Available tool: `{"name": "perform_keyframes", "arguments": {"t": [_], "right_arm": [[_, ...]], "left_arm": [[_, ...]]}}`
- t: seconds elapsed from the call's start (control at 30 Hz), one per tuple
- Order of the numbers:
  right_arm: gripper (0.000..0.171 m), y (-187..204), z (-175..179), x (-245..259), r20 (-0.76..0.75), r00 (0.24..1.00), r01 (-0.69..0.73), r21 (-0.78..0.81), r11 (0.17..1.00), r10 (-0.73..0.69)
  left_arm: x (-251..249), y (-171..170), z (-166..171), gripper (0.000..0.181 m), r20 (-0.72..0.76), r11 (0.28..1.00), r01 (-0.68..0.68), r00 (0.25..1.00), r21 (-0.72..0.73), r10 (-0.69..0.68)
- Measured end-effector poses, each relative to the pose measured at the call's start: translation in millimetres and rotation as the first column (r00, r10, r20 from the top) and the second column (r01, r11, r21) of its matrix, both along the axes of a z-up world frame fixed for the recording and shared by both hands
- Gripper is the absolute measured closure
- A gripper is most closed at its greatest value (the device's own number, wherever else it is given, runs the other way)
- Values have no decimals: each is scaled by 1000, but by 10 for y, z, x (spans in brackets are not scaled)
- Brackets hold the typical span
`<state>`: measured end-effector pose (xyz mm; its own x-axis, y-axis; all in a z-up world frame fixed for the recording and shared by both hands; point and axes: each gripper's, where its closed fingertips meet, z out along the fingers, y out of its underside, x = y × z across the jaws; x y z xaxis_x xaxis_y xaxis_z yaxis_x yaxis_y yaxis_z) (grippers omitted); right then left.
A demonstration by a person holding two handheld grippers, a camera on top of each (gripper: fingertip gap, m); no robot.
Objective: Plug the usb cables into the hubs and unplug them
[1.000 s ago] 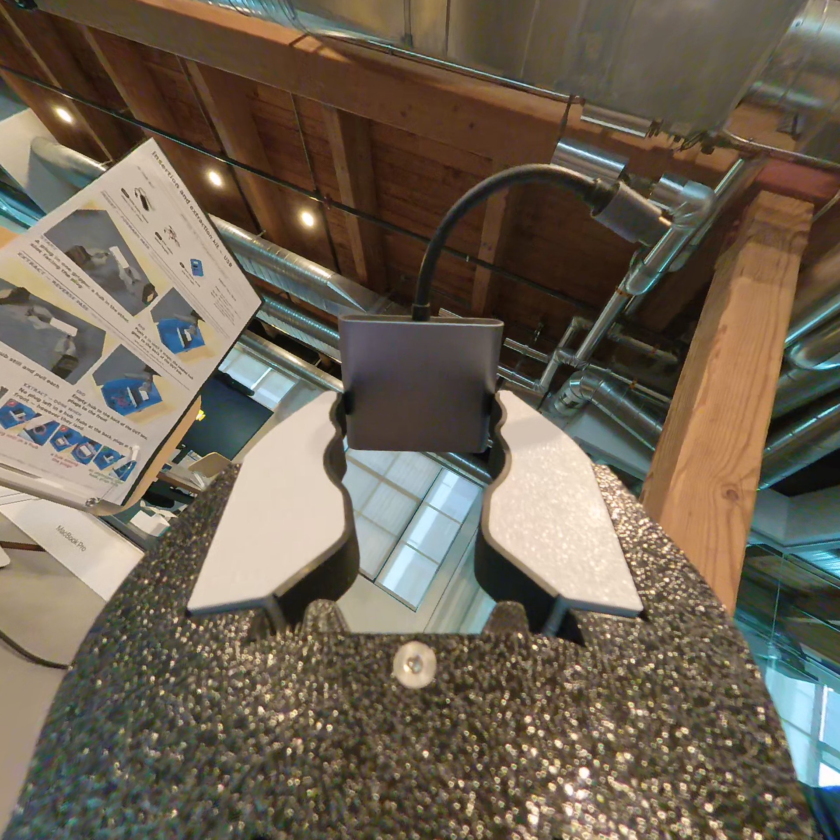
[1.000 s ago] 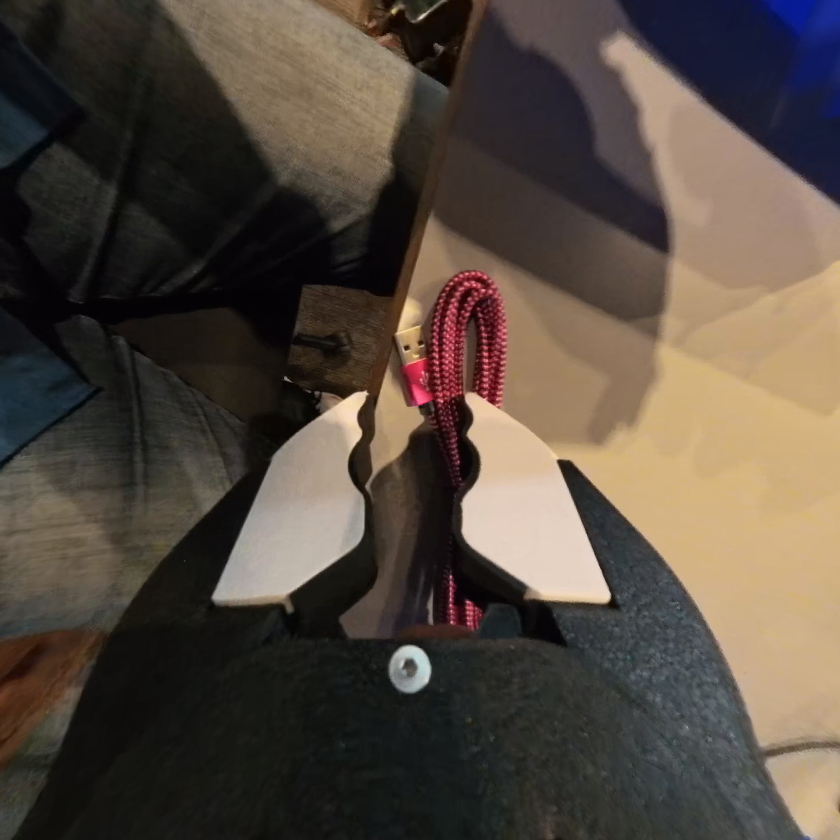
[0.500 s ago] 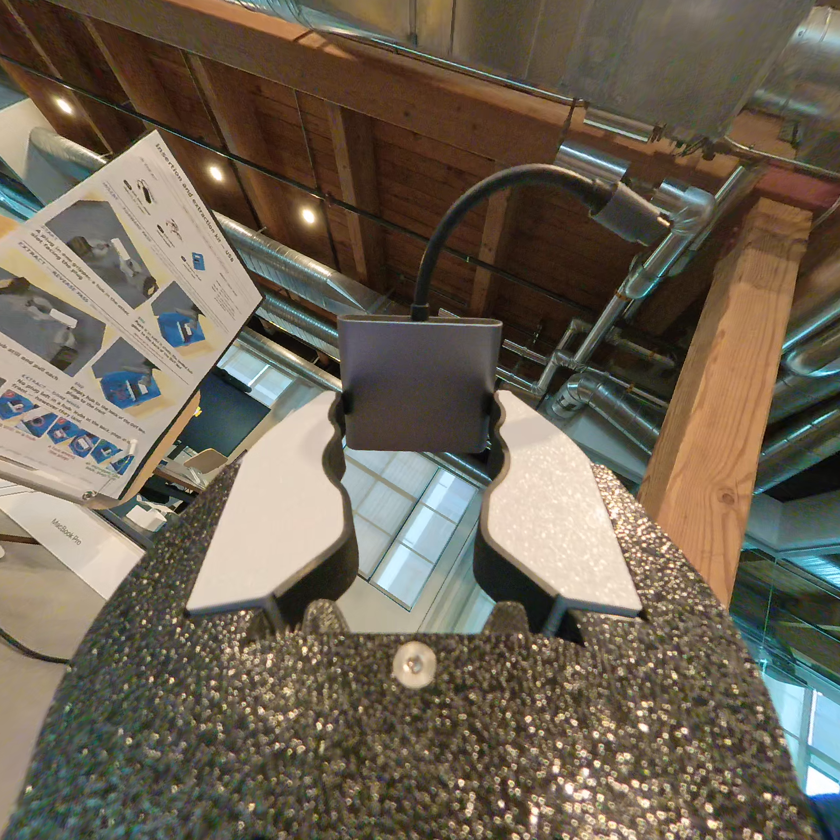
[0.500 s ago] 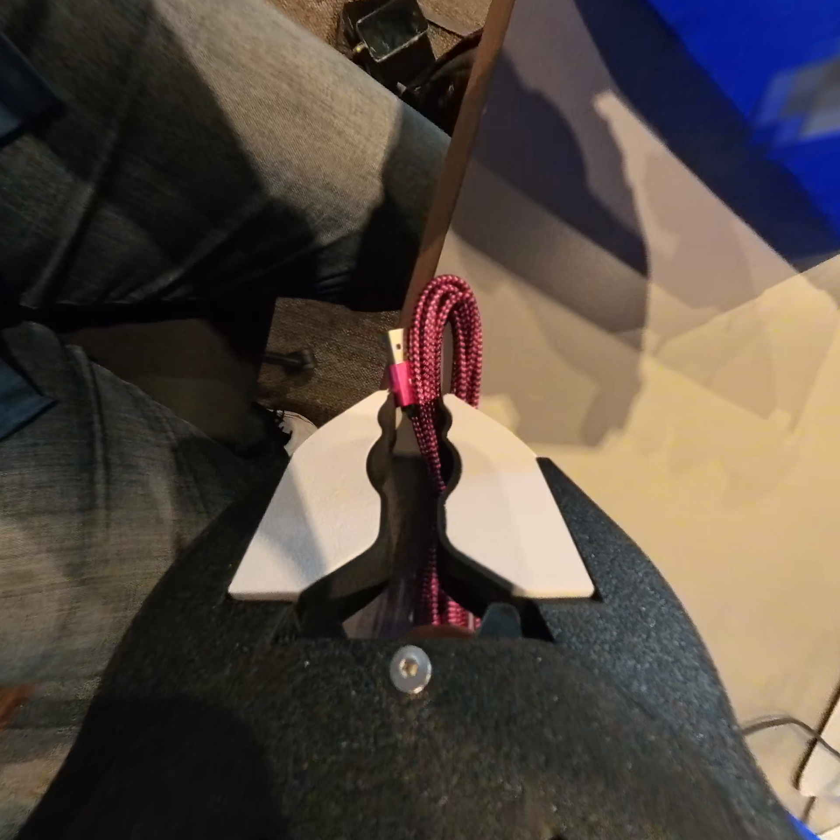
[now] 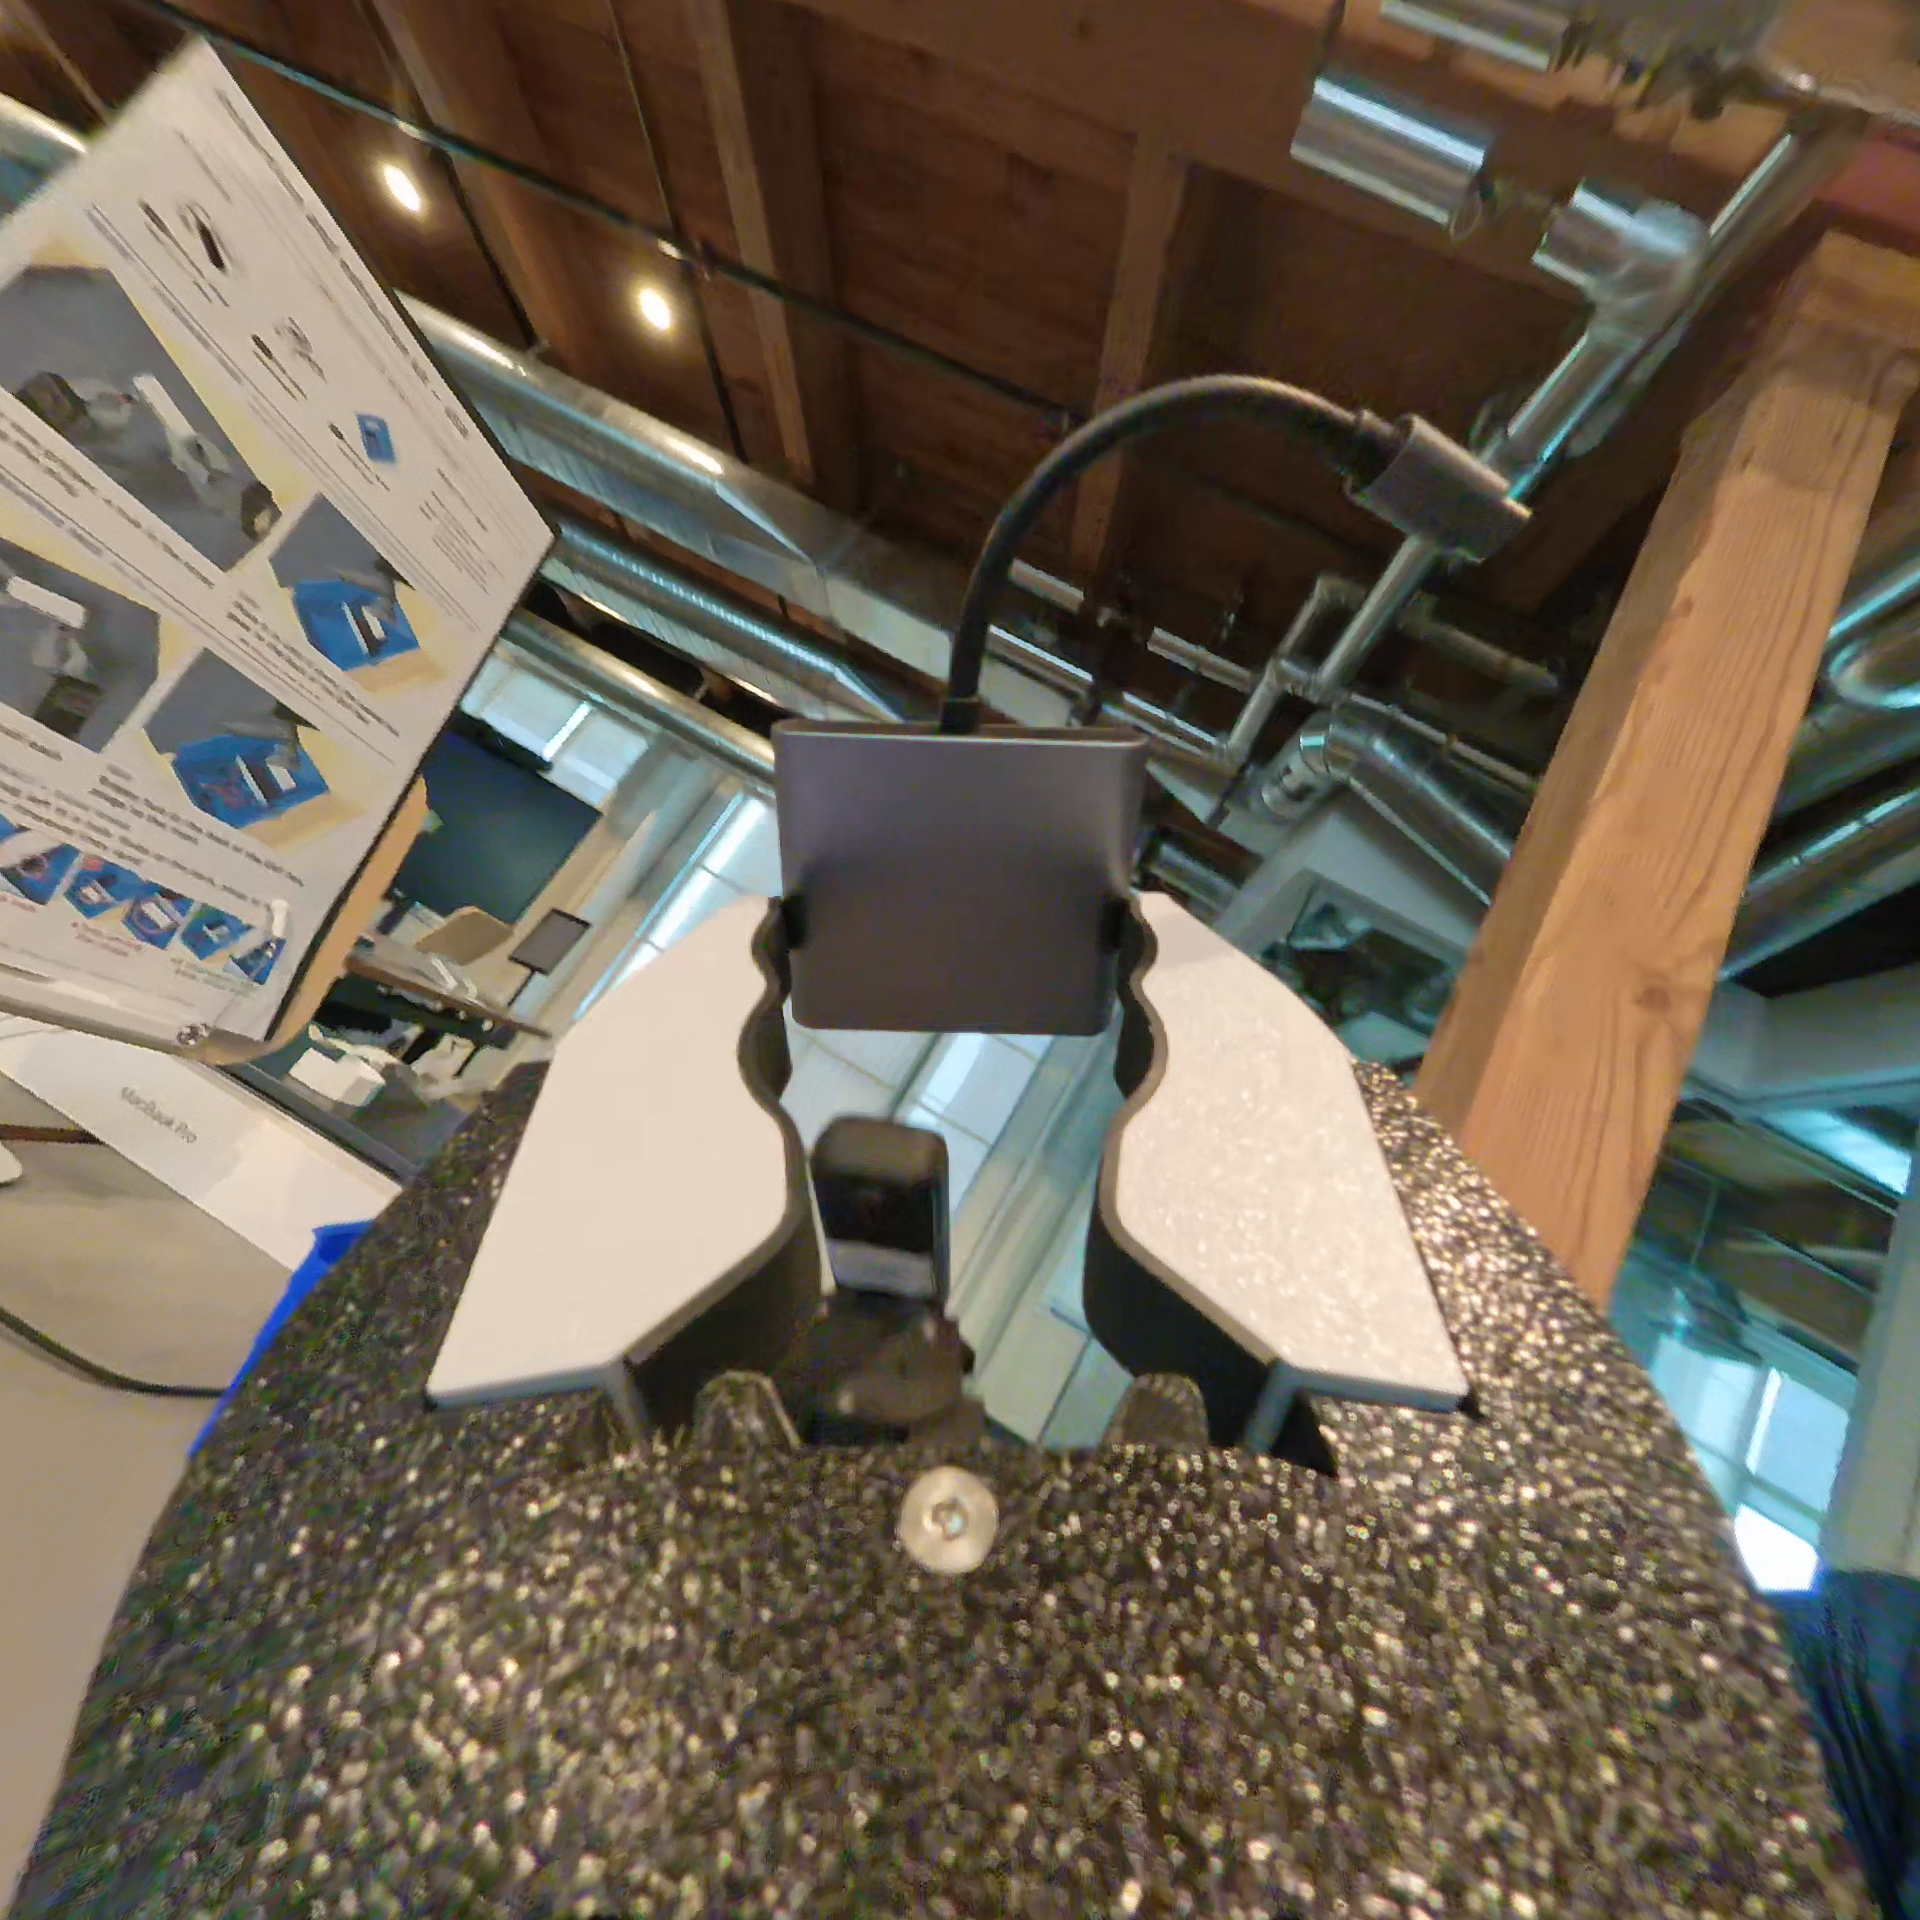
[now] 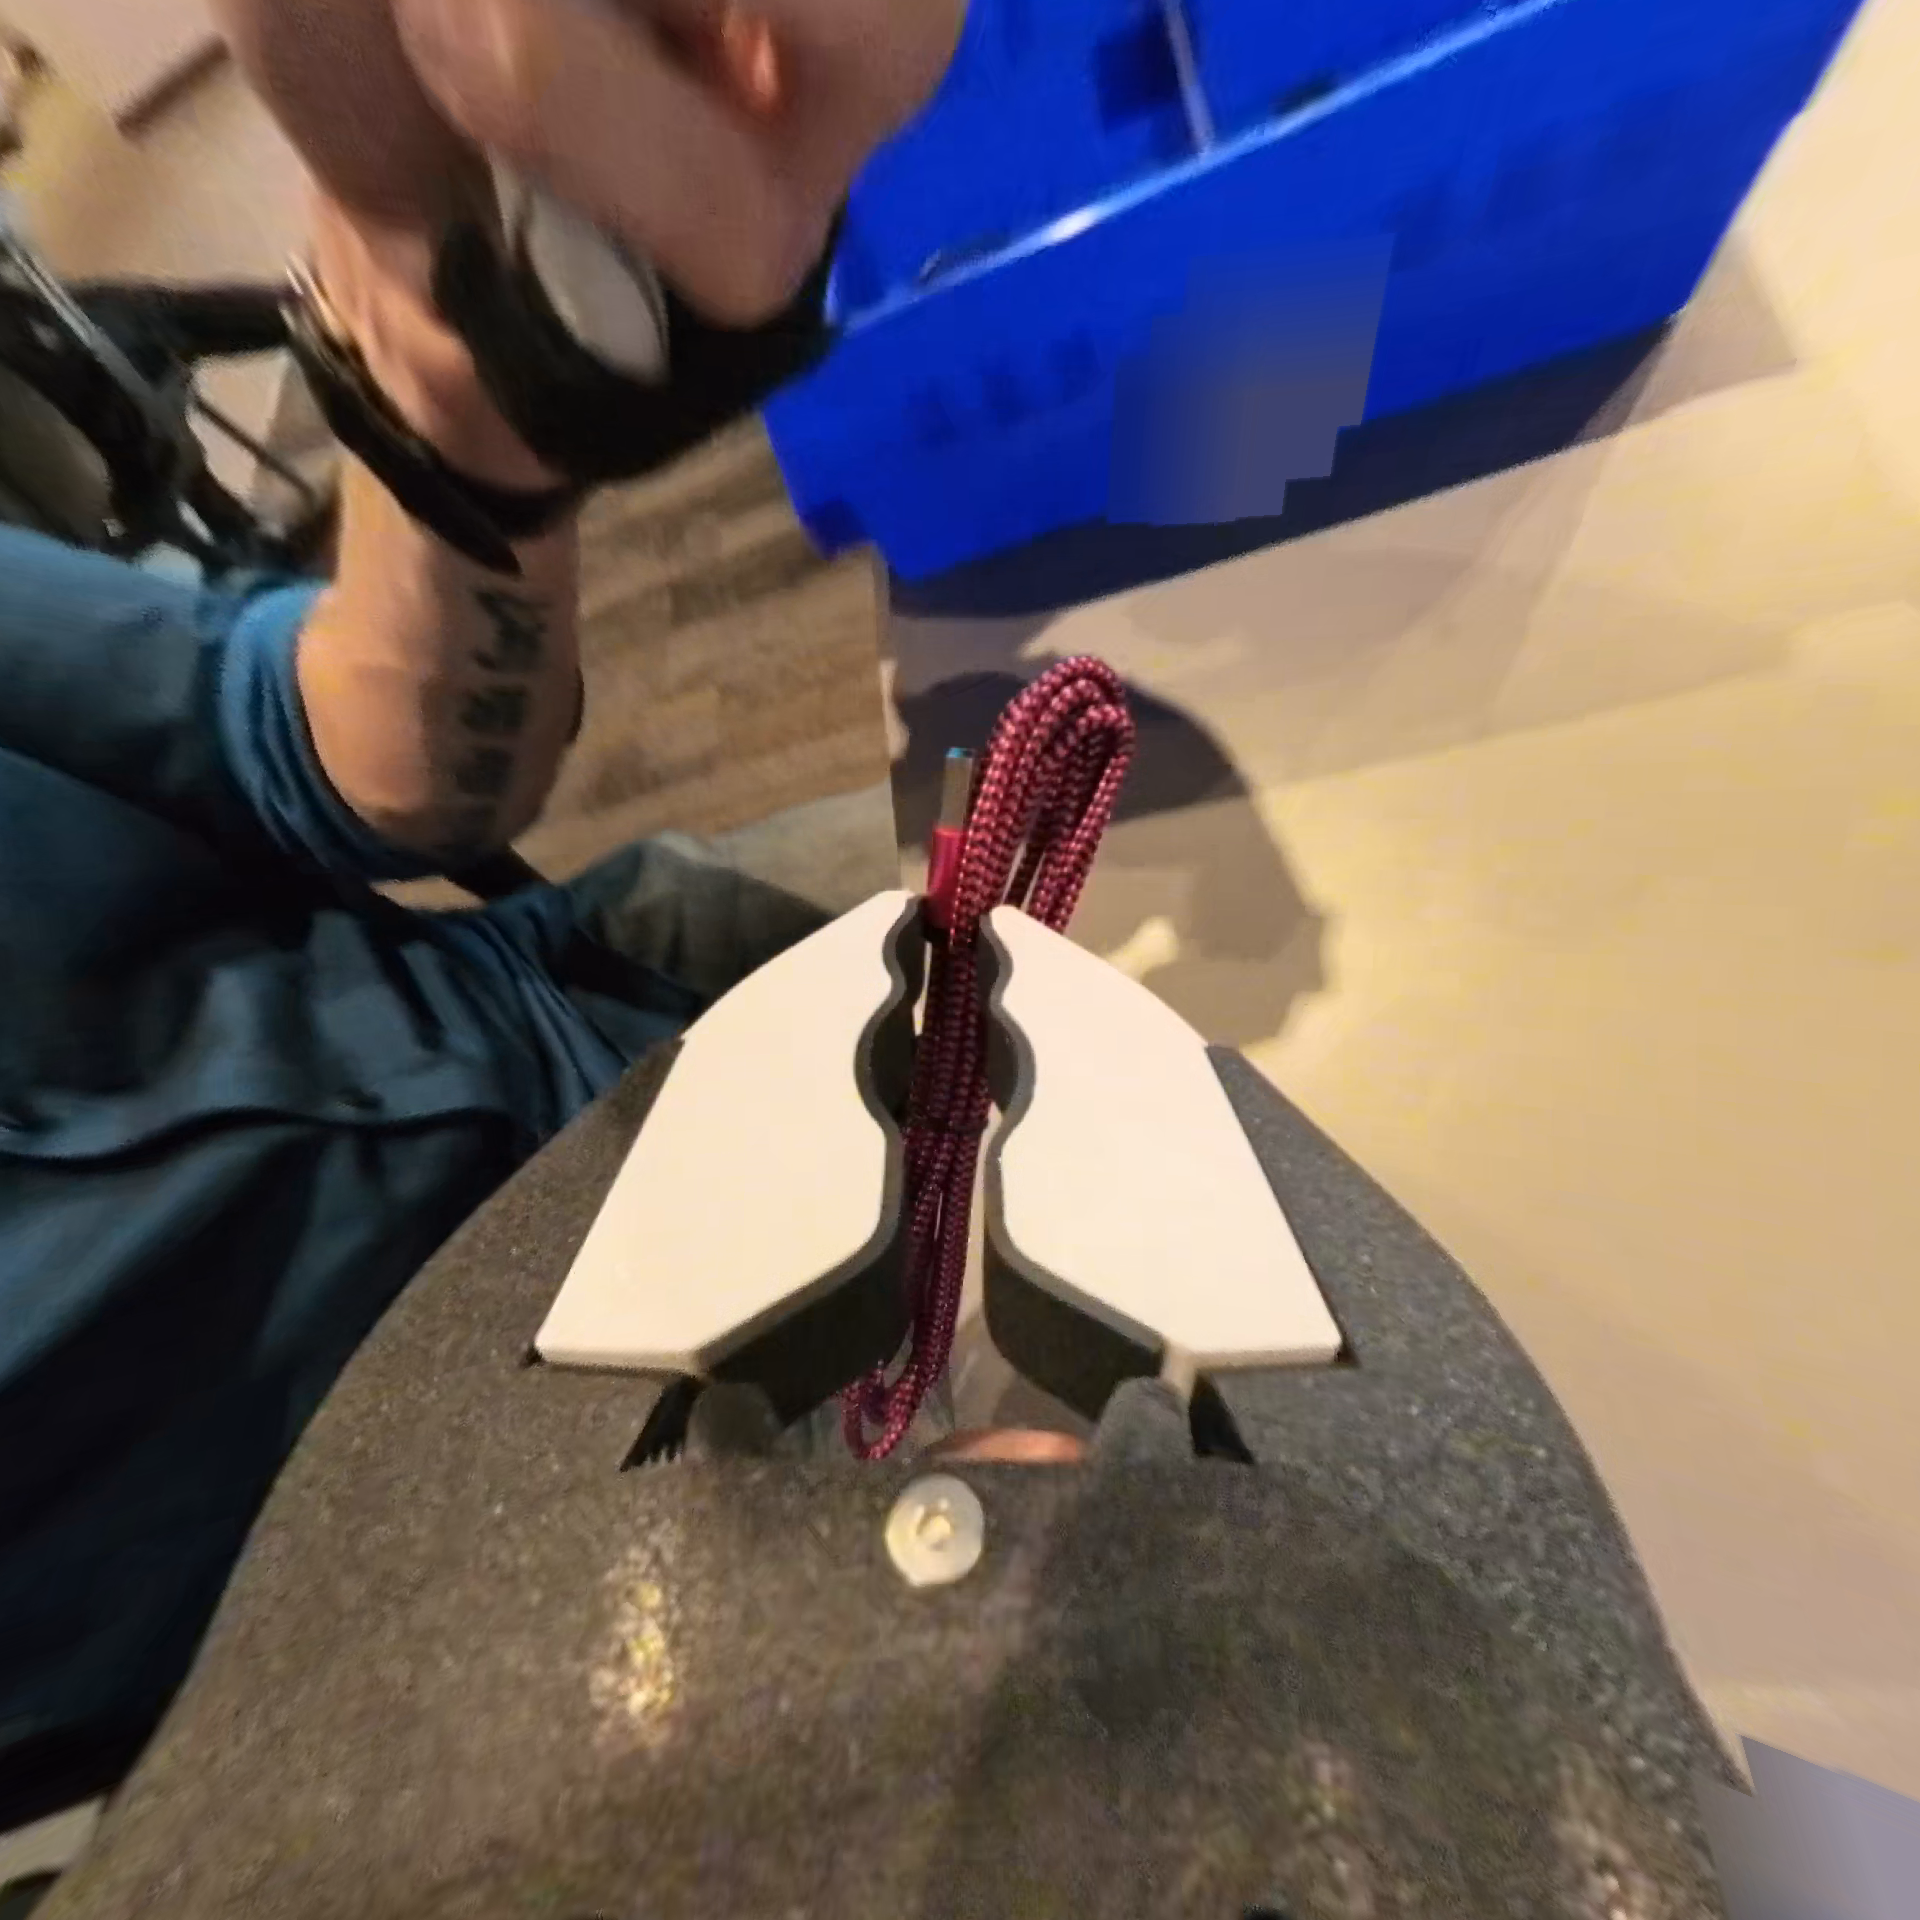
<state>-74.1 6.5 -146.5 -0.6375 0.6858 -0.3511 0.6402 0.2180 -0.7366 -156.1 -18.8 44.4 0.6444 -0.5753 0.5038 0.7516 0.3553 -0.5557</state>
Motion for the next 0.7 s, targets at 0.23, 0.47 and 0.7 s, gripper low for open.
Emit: {"name": "perform_keyframes", "arguments": {"t": [0.23,0.47,0.7], "right_arm": [[163,445,408,-127,-109,979,178,80,981,-169],[163,481,859,-87,-277,946,248,275,929,-171],[163,454,945,-83,-254,937,306,262,915,-241]], "left_arm": [[261,185,-122,121,-92,992,101,990,-77,-108],[450,277,-215,121,-67,963,260,962,-67,-264],[336,394,-282,121,106,963,268,959,-35,-263]]}}
